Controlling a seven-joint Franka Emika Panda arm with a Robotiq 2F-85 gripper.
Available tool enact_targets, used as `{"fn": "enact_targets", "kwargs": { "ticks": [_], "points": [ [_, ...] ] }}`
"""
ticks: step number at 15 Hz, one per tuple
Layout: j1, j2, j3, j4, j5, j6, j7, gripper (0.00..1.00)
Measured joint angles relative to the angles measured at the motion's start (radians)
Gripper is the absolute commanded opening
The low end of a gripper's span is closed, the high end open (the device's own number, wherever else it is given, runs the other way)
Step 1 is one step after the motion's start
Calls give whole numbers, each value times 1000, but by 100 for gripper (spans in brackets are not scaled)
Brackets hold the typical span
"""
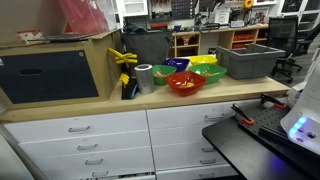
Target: Pick up the object in the gray container and put it in the blue bowl
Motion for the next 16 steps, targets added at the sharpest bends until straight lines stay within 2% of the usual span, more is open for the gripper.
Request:
{"fn": "enact_targets", "kwargs": {
  "ticks": [11, 16],
  "points": [
    [-1, 0, -1, 0, 0, -3, -4, 100],
    [-24, 11, -39, 16, -3, -4, -26, 100]
  ]
}}
